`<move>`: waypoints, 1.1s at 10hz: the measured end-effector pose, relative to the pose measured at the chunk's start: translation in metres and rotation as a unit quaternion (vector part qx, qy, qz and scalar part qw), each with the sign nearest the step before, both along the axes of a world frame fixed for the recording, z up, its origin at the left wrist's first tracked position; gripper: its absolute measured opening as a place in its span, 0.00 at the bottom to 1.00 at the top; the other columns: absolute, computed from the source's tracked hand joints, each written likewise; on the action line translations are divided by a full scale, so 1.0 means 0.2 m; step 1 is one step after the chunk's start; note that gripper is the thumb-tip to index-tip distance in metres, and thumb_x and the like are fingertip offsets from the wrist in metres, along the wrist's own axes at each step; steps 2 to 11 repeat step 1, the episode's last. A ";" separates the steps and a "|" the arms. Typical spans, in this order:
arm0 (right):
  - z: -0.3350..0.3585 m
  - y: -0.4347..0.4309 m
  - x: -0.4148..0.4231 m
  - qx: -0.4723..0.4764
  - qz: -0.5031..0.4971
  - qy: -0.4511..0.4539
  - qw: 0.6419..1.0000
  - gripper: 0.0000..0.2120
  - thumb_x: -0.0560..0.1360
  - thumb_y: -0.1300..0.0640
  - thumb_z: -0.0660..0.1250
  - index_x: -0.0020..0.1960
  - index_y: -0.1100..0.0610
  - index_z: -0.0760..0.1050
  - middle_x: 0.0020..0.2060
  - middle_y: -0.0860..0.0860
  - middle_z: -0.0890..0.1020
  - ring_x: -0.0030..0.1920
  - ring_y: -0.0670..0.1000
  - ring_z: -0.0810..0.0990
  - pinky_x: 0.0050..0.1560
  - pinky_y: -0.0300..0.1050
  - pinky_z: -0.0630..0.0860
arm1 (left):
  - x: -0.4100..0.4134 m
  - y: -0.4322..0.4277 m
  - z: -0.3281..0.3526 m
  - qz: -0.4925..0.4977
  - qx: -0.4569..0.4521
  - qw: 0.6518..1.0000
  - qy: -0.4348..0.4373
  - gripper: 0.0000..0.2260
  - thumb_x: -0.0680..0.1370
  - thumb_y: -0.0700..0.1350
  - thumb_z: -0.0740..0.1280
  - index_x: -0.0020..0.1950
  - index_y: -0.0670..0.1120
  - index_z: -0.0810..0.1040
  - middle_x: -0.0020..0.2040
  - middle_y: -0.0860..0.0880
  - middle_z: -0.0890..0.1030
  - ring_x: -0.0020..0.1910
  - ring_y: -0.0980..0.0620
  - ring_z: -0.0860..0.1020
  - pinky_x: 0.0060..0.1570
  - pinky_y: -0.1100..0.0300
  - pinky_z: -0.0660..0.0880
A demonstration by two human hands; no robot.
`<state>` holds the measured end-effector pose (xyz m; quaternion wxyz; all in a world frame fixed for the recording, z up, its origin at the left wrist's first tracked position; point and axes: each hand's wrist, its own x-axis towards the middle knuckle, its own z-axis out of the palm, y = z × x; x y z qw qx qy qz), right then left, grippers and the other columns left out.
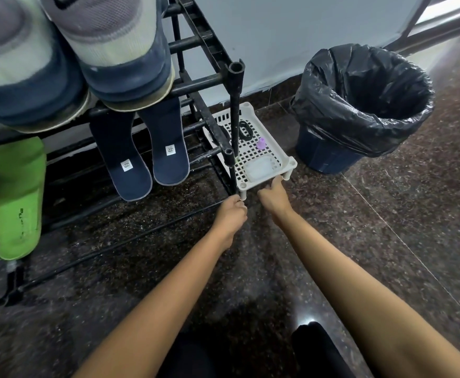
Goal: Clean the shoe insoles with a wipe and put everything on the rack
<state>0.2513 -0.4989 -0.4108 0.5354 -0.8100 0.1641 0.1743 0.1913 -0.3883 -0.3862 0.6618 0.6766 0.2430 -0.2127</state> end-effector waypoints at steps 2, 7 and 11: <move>-0.03 0.00 -0.10 -0.029 0.022 -0.016 0.999 0.41 0.72 0.60 0.61 0.77 0.58 0.41 0.69 0.59 0.67 0.67 0.57 0.68 0.65 0.54 0.69 | -0.04 0.04 0.02 -0.020 0.048 0.999 -0.013 0.22 0.81 0.35 0.58 0.75 0.44 0.64 0.68 0.45 0.73 0.65 0.50 0.73 0.69 0.52 0.69; -0.03 0.00 -0.10 -0.029 0.022 -0.016 0.999 0.41 0.72 0.60 0.61 0.77 0.58 0.41 0.69 0.59 0.67 0.67 0.57 0.68 0.65 0.54 0.69 | -0.04 0.04 0.02 -0.020 0.048 0.999 -0.013 0.22 0.81 0.35 0.58 0.75 0.44 0.64 0.68 0.45 0.73 0.65 0.50 0.73 0.69 0.52 0.69; -0.03 0.00 -0.10 -0.029 0.022 -0.016 0.999 0.41 0.72 0.60 0.61 0.77 0.58 0.41 0.69 0.59 0.67 0.67 0.57 0.68 0.65 0.54 0.69 | -0.04 0.04 0.02 -0.020 0.048 0.999 -0.013 0.22 0.81 0.35 0.58 0.75 0.44 0.64 0.68 0.45 0.73 0.65 0.50 0.73 0.69 0.52 0.69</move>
